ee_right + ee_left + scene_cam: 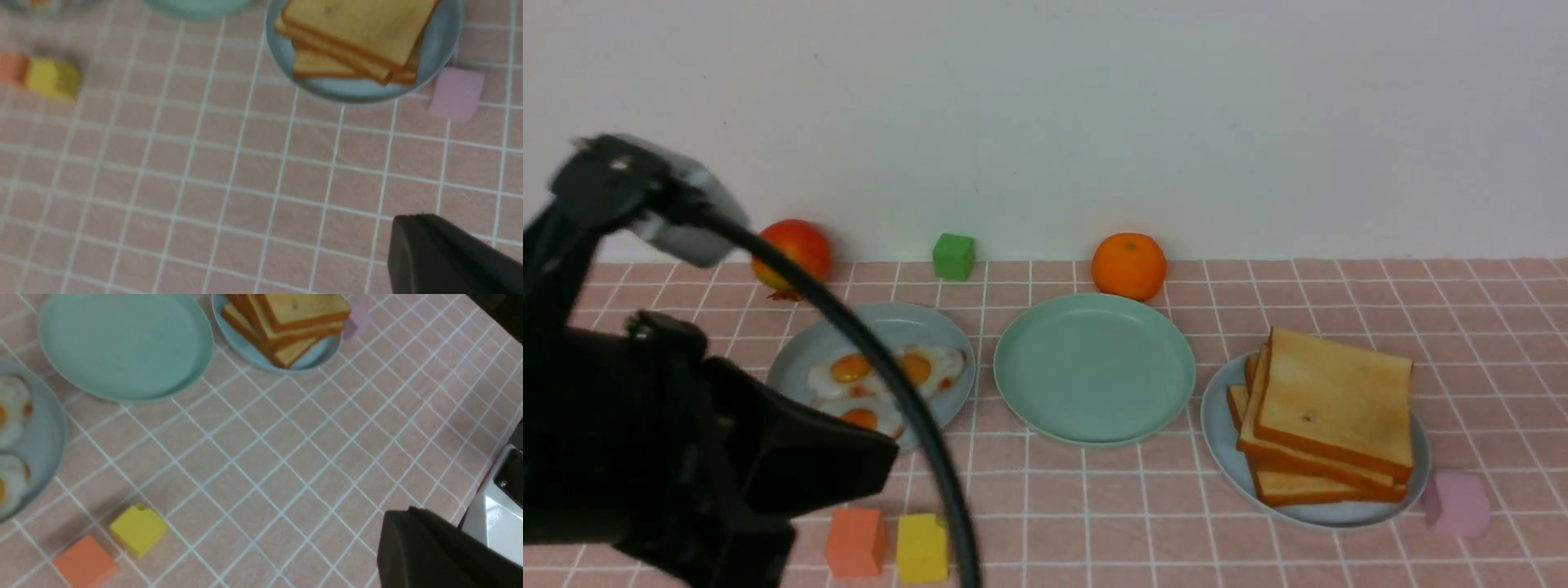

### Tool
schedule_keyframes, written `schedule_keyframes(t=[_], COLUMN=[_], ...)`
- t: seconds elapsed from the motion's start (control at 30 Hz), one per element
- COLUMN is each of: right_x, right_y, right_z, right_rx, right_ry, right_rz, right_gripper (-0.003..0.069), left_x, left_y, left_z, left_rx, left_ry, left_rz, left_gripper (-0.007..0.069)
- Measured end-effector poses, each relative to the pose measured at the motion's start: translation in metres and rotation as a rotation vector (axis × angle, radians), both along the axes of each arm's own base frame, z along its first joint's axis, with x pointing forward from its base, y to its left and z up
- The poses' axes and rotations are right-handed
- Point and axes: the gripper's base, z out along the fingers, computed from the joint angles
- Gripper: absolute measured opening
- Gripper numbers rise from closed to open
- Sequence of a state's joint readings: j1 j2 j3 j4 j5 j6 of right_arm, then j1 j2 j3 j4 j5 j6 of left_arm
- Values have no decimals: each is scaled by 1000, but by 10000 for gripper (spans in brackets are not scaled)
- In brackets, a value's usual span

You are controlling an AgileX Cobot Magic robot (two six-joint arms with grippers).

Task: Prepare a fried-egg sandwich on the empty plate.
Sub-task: Grab a slice of bread with your right arm

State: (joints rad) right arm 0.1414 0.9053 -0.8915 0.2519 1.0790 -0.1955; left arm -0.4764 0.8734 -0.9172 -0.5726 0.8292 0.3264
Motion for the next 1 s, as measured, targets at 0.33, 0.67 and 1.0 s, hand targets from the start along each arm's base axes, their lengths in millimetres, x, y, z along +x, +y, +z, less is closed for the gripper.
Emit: schedule_keyframes(t=[0.33, 0.67, 1.0], right_x=[117, 181, 199], right_y=[77, 94, 80], right_z=[-54, -100, -117], right_rx=[-341, -442, -455], right_ry=[175, 225, 199], right_rz=[347, 479, 472], right_gripper=[67, 386, 372], left_x=[-39, -41, -40], left_y=[21, 23, 23], left_z=[-13, -13, -12], left_rx=[-35, -36, -38], left_ry=[-74, -85, -91], left_rz=[12, 15, 19], left_gripper=[13, 13, 13])
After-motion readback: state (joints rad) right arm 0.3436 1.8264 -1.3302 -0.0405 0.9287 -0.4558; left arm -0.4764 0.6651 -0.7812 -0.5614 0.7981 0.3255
